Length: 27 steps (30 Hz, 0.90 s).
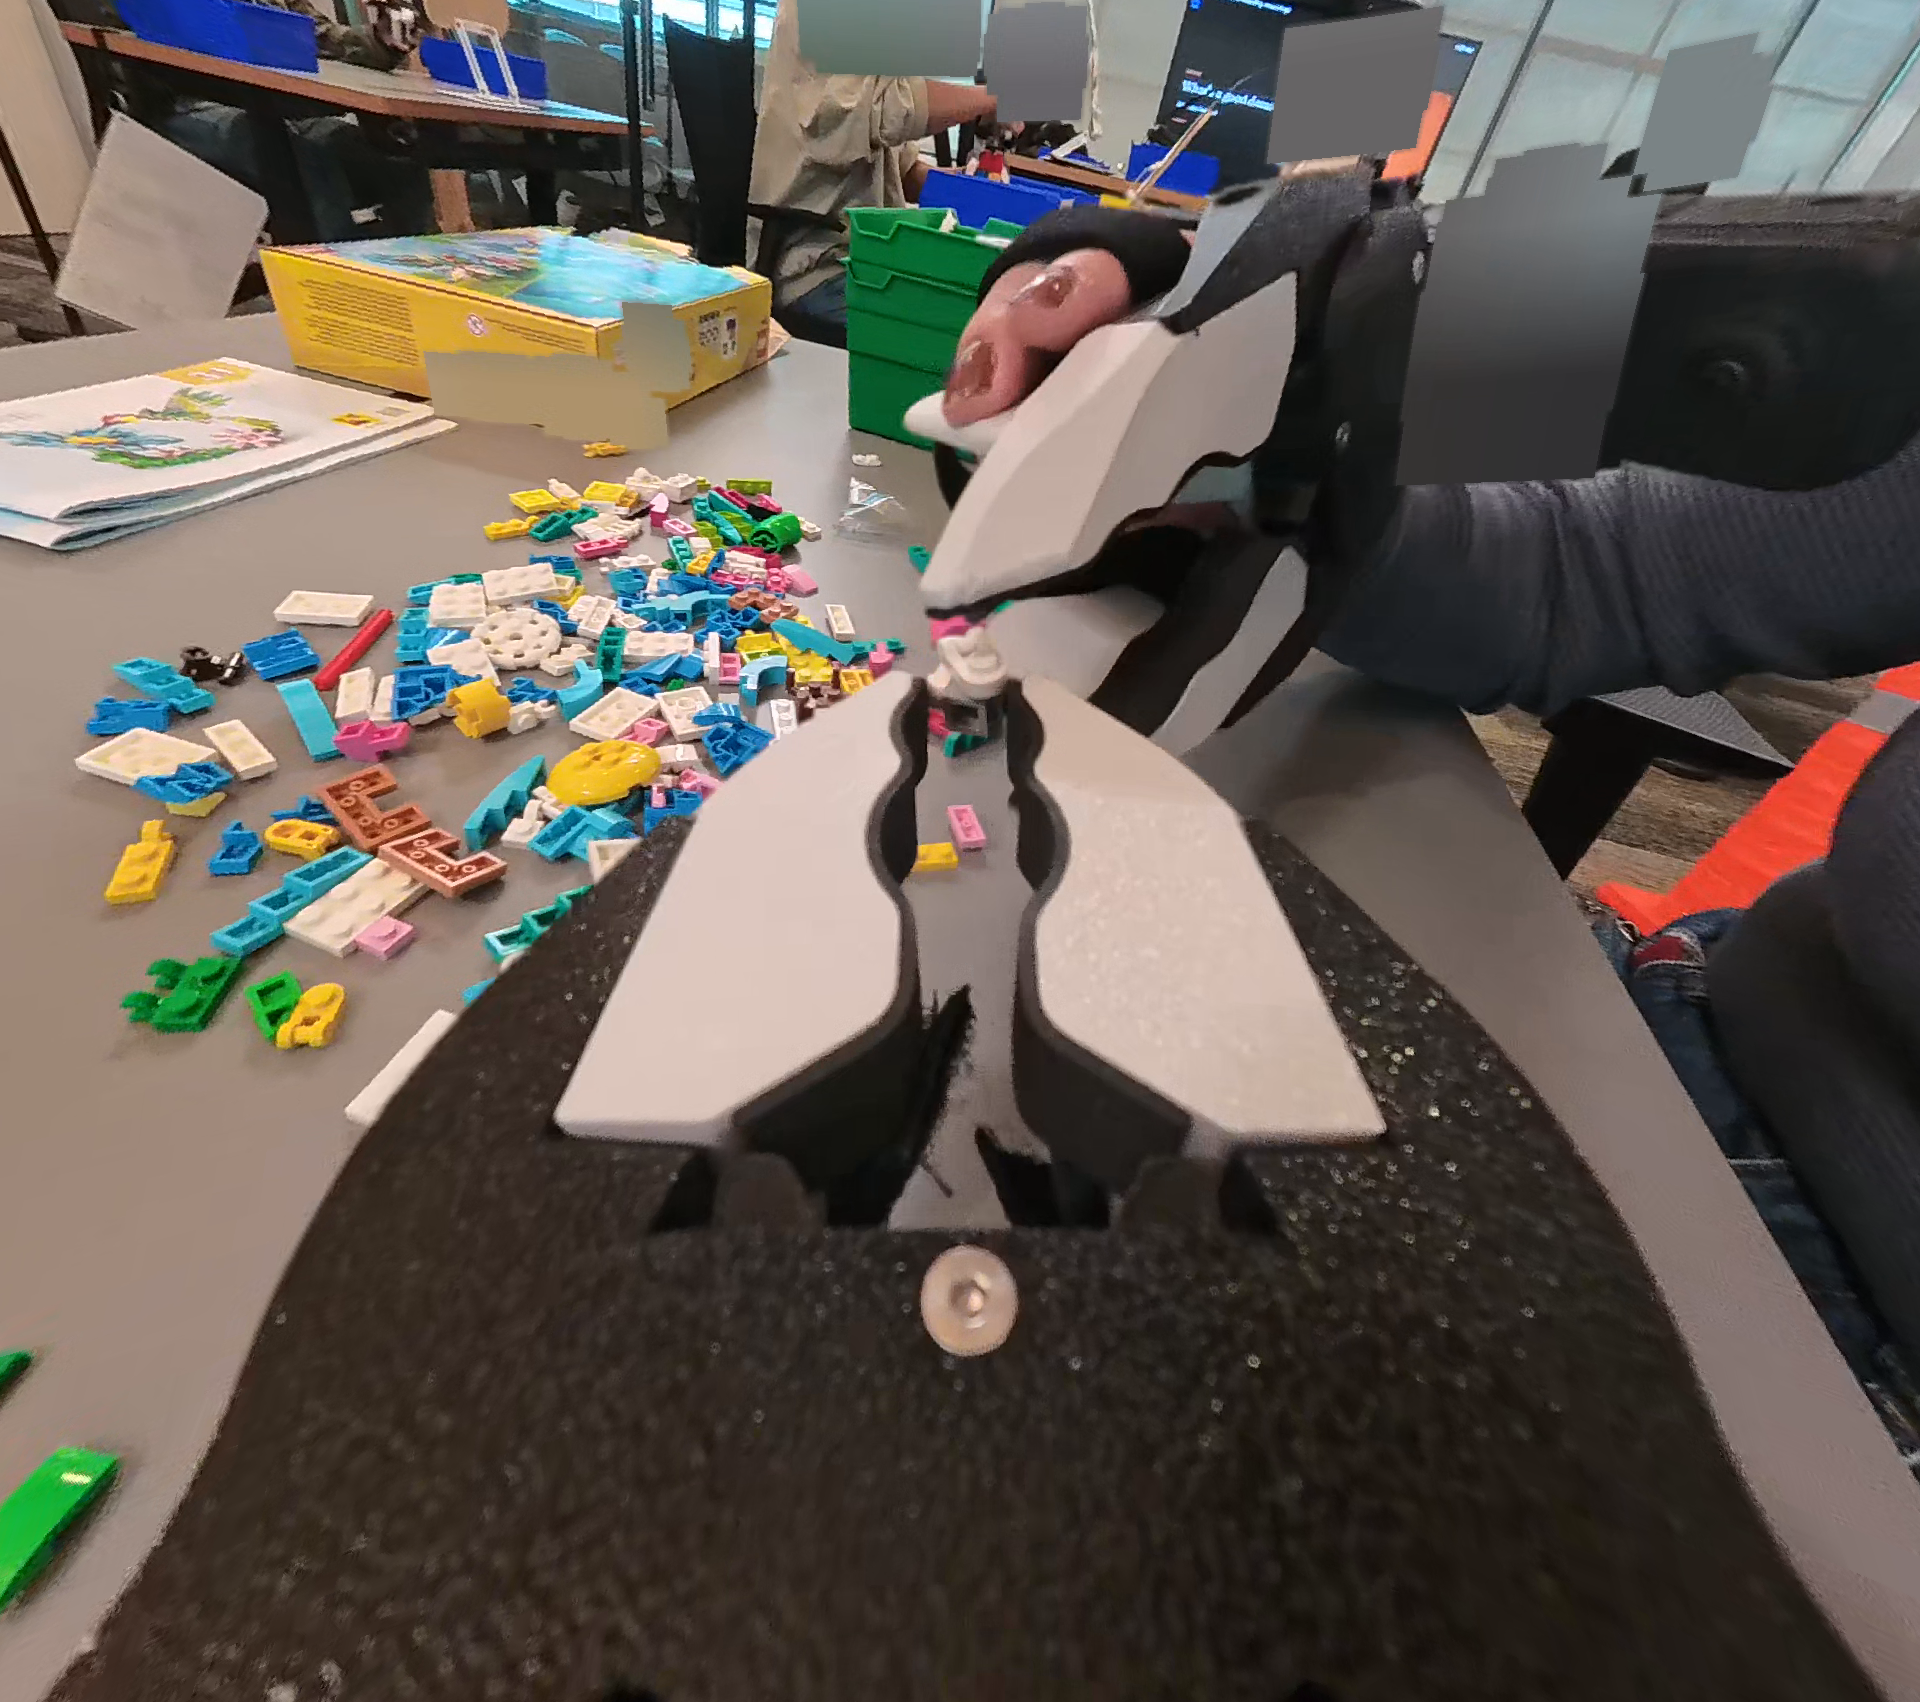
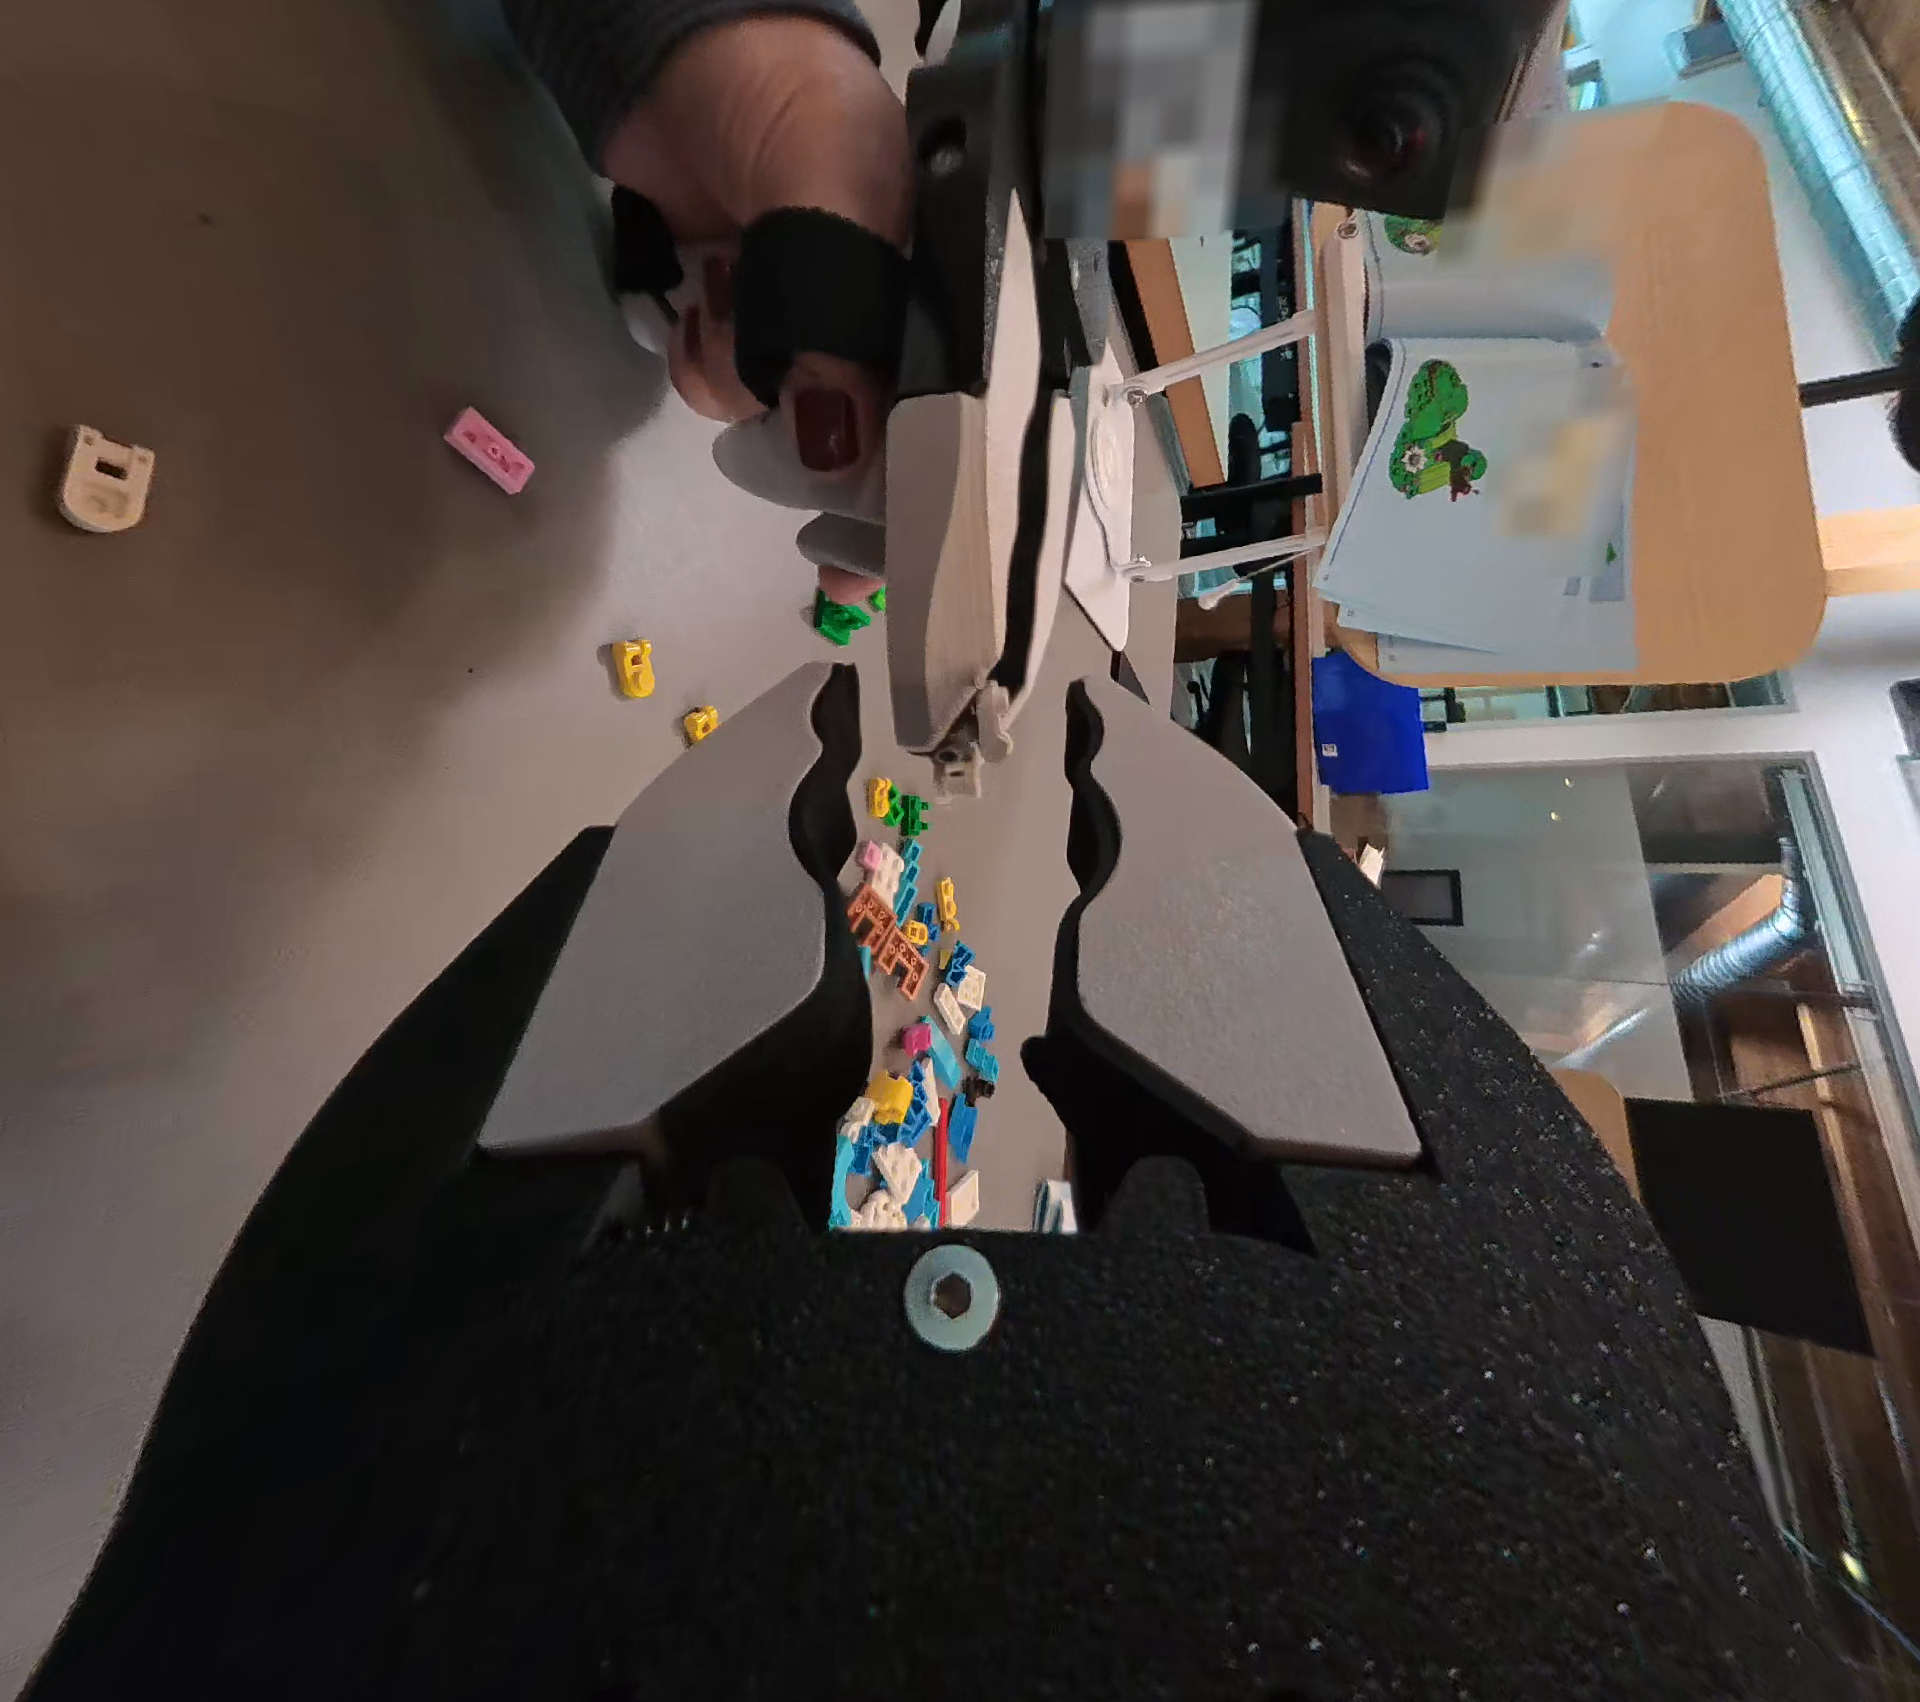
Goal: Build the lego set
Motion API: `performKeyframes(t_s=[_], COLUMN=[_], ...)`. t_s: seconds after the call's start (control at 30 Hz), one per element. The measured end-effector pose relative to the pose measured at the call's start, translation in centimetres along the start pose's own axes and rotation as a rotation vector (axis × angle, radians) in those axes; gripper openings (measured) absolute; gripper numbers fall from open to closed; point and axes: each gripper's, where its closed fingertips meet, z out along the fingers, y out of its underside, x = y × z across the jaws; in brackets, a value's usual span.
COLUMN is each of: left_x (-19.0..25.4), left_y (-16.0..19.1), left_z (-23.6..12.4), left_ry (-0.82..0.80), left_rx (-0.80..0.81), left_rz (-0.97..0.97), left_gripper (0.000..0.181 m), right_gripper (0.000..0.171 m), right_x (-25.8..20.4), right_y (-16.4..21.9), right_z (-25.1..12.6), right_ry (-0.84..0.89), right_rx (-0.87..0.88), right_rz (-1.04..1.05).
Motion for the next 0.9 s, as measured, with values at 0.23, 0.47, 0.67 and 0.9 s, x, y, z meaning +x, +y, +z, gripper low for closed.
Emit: performKeyframes(t_s=[0.23,0.47,0.67,0.9], left_x=[0.6,1.9,2.4,3.0], left_y=[0.0,-0.2,-0.6,0.1], left_z=[-0.1,-0.4,-0.7,-0.2], left_ry=[0.043,0.138,0.166,0.169], left_rx=[-0.005,0.000,0.014,-0.020], left_rz=[0.008,0.022,0.045,0.123], left_gripper=[0.014,0.014,0.014,0.014], right_gripper=[0.034,0.030,0.027,0.013], right_x=[0.2,-0.6,-0.3,0.5], right_y=[0.2,-1.5,-2.7,-1.8], right_z=[-0.8,-1.5,-3.2,-3.1], right_ry=[-0.037,-0.127,-0.285,-0.343], right_rx=[0.023,0.111,0.229,0.243], right_rz=[0.051,0.109,0.369,0.641])
